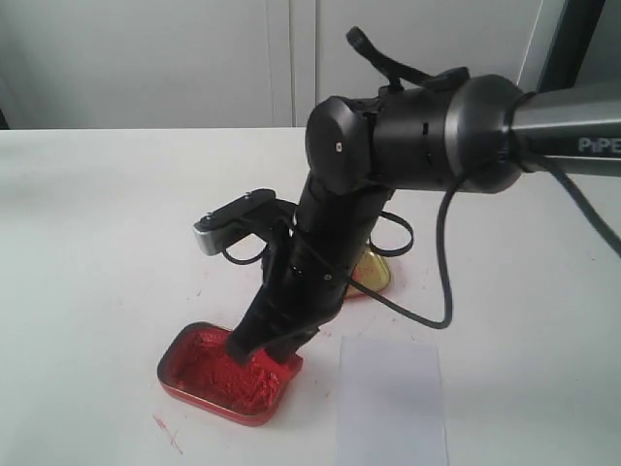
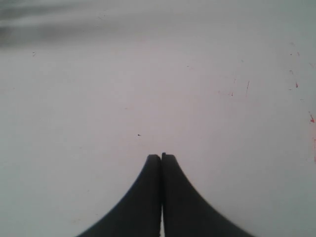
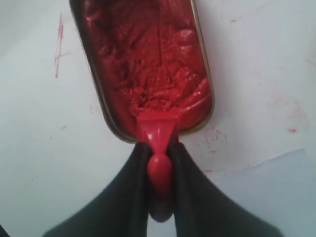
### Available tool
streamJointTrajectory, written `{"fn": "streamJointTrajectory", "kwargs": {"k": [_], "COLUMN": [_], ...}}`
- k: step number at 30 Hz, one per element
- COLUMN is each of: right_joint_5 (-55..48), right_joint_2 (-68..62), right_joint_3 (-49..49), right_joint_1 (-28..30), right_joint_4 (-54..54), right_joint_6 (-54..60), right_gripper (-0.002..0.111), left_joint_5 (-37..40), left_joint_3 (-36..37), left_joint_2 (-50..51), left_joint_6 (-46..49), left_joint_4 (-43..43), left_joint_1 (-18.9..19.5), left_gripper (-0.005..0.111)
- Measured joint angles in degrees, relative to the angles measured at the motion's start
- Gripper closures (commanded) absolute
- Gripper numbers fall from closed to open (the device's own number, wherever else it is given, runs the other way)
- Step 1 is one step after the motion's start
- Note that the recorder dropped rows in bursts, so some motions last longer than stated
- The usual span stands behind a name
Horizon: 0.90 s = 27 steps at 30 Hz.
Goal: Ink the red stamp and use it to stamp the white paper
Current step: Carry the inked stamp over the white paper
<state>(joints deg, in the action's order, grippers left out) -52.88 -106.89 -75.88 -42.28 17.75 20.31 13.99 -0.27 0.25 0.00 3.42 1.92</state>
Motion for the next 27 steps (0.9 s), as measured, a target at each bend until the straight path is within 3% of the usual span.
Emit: {"fn": "streamJointTrajectory", "kwargs": {"k": [11,27], "right_joint_5": [2.35,8.17], "right_joint_2": [6.71,9.55], "right_joint_3": [9.39,19.28], "right_joint_1": [3.62,3.87], "right_joint_4": [-4.85,-12.95], "right_joint_6": [-1.21,-1.4], "right_gripper": [0.108,0.108], "left_joint_5": [0.0,0.0], "left_joint_3": [0.0,0.0], "left_joint_2": [0.0,0.0], "left_joint_6": [0.0,0.0], "left_joint_4": [0.0,0.0], "left_joint_1": [0.0,0.0], "left_gripper": [0.107,0.107]}}
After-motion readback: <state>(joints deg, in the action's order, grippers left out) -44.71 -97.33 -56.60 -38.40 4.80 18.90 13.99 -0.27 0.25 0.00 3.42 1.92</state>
